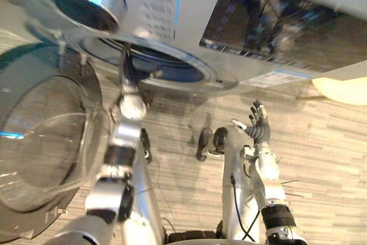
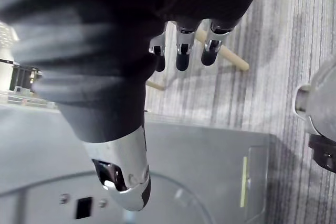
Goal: Pick up the laundry basket with both hands and put the clothes into the washing machine.
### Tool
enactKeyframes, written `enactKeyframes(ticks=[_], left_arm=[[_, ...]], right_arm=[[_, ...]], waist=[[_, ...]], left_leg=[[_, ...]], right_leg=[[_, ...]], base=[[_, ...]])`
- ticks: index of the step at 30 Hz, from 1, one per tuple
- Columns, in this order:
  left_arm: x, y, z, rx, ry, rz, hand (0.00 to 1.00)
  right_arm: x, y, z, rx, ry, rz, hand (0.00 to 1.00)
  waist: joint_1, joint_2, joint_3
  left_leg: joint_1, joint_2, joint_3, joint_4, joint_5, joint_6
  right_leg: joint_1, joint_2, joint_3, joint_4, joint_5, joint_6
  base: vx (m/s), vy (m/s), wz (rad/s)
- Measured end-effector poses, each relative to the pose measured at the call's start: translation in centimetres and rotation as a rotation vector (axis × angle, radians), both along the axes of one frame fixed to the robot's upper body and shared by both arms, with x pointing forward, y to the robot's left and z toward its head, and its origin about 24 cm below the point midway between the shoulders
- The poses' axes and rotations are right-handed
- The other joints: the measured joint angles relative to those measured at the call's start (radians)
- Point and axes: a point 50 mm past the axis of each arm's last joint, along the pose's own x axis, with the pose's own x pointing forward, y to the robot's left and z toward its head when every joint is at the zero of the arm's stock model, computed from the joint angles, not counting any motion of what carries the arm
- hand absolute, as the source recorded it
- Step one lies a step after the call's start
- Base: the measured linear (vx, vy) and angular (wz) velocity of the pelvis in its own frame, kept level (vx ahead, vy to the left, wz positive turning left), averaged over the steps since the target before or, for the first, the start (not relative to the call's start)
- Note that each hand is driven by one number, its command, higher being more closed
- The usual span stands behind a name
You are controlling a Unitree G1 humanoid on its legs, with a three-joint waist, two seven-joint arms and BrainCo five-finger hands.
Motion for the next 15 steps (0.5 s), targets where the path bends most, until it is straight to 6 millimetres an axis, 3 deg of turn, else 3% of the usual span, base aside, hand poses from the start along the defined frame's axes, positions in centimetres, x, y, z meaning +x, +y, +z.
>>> enactKeyframes(ticks=[3, 5, 9, 11, 15], left_arm=[[-3.6, 0.2, -3.9, -0.082, 0.124, -0.010, 0.00], [-6.7, 0.4, -7.3, -0.146, 0.257, -0.013, 0.00], [-10.5, 0.4, -11.9, -0.197, 0.489, -0.034, 0.00], [-12.8, 0.2, -14.4, -0.217, 0.640, -0.040, 0.00], [-15.0, 0.6, -16.4, -0.213, 0.777, -0.036, 0.00]], right_arm=[[-2.5, -0.4, -2.8, -0.022, 0.151, -0.004, 0.00], [-4.4, -0.8, -4.7, -0.040, 0.253, -0.004, 0.00], [-7.0, -1.1, -7.1, -0.026, 0.393, -0.013, 0.00], [-8.8, -1.2, -9.1, -0.008, 0.515, -0.006, 0.00], [-11.0, -2.2, -10.9, 0.007, 0.646, -0.033, 0.00]], waist=[[0.003, 0.022, -0.054], [0.005, 0.045, -0.101], [0.000, 0.066, -0.174], [-0.002, 0.082, -0.225], [-0.012, 0.116, -0.254]], left_leg=[[0.175, -0.009, 0.032, -0.167, 0.042, -0.002], [0.342, -0.009, 0.088, -0.343, 0.092, 0.001], [0.538, -0.035, 0.165, -0.593, 0.175, 0.005], [0.650, -0.062, 0.202, -0.782, 0.254, 0.009], [0.793, -0.095, 0.250, -0.995, 0.339, 0.012]], right_leg=[[0.168, 0.008, -0.019, -0.153, 0.037, 0.006], [0.310, 0.030, -0.016, -0.323, 0.097, 0.020], [0.466, 0.045, -0.008, -0.549, 0.183, 0.044], [0.551, 0.063, 0.009, -0.724, 0.262, 0.055], [0.680, 0.089, 0.035, -0.952, 0.374, 0.072]], base=[[0.25, -0.036, 0.05], [0.23, 0.045, -0.26], [0.18, 0.070, -0.24], [0.18, 0.091, -0.29], [0.15, 0.093, -0.29]])
